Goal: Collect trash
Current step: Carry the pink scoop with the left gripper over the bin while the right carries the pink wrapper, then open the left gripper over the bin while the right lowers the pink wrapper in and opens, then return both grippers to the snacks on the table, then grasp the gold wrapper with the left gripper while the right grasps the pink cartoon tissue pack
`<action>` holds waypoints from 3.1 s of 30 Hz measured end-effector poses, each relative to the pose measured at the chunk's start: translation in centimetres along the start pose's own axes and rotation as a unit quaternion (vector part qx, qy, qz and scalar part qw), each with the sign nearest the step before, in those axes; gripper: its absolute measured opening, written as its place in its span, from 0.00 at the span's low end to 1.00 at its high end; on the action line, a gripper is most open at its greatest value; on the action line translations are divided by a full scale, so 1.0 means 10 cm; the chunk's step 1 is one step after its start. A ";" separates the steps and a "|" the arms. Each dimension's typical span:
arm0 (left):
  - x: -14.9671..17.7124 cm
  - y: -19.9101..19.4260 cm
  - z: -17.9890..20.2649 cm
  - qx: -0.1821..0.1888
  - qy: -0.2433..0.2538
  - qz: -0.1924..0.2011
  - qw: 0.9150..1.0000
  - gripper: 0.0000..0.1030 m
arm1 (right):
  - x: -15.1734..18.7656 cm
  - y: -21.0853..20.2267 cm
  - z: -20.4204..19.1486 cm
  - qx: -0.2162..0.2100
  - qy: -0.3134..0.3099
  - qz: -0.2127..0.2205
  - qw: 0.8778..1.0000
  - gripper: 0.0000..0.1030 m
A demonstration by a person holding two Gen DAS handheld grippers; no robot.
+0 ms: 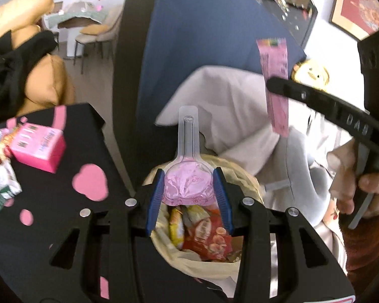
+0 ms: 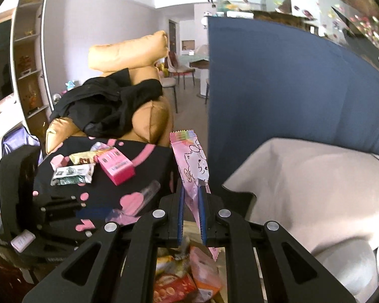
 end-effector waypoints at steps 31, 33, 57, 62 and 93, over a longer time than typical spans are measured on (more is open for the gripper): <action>0.60 -0.22 -1.05 -0.061 -0.098 -0.031 0.993 0.53 | 0.97 0.53 0.08 -0.041 0.060 -0.107 0.992 0.11; 0.66 -0.28 -1.15 -0.066 -0.105 -0.030 0.992 0.54 | 1.04 0.59 0.08 -0.038 0.067 -0.119 0.990 0.12; 1.29 -0.99 -2.65 -0.180 -0.192 0.006 0.965 0.54 | 0.72 0.91 -0.74 -0.105 0.013 -0.131 0.986 0.58; 1.00 -1.13 -2.90 -0.179 -0.136 0.039 0.974 0.54 | 0.54 1.25 -1.20 -0.146 -0.016 -0.142 0.979 0.58; 0.09 -1.25 -3.43 -0.193 -0.101 0.036 0.975 0.25 | -0.39 2.85 -1.99 -0.165 -0.051 -0.105 0.979 0.58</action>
Point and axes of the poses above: each gripper's, at about its wrist camera, not at the fingertips, and y roughly the way its jaws point, z to its right, x to its underside, the point moved 3 cm from there along y, roughly the way its jaws point, and after that the axes turned 5 degrees about -x, right-handed, at the moved point
